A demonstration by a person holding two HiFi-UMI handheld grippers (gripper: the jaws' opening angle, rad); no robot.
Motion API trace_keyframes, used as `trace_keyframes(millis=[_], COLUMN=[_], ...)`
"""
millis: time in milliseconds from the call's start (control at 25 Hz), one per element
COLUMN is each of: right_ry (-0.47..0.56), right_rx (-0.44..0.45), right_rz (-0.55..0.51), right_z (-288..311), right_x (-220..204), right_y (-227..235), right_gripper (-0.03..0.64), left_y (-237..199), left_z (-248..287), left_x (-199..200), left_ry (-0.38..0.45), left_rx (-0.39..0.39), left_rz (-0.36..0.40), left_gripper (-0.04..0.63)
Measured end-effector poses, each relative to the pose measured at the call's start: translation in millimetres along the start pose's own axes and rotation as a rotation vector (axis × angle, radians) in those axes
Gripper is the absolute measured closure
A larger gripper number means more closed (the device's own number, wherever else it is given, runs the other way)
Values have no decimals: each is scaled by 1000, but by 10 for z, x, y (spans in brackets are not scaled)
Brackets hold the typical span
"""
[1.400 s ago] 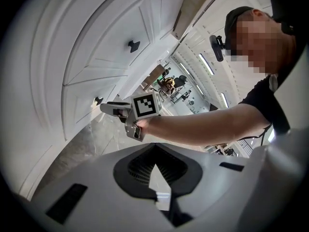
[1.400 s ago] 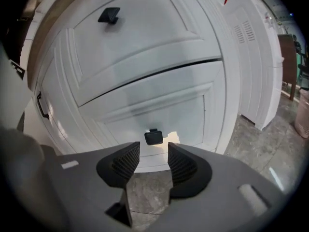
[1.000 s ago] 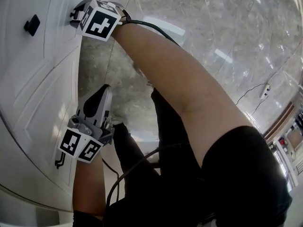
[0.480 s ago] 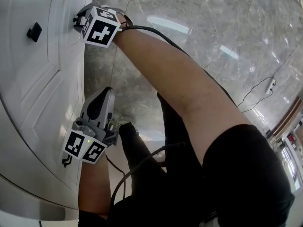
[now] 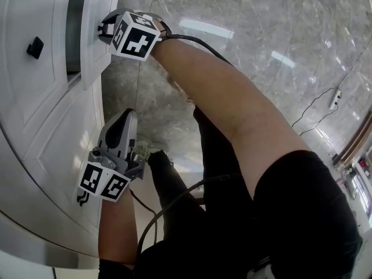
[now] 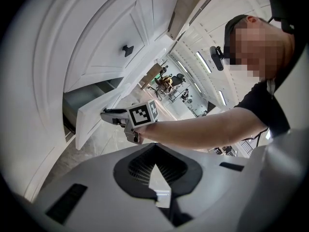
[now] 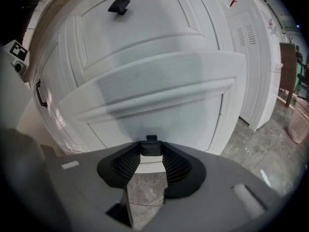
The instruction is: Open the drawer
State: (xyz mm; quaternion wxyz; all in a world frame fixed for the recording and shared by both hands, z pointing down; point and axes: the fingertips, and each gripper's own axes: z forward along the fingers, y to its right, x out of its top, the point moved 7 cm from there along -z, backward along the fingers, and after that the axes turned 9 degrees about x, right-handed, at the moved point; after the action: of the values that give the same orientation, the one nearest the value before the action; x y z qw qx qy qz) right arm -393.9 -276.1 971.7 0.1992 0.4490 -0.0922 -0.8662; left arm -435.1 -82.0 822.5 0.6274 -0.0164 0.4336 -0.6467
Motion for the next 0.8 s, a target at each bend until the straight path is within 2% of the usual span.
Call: trace_keyframes(millis=[800], right_ry=[-12], right_rx=[-2], right_rz=[-8], right_z=[-272], right_x=[-235], right_y=[-45], right_gripper=[479], left_y=[160], left_z=[39], left_x=[81], left_ry=[9], left_rx=[-26], left_rz=[26], left_gripper=[595])
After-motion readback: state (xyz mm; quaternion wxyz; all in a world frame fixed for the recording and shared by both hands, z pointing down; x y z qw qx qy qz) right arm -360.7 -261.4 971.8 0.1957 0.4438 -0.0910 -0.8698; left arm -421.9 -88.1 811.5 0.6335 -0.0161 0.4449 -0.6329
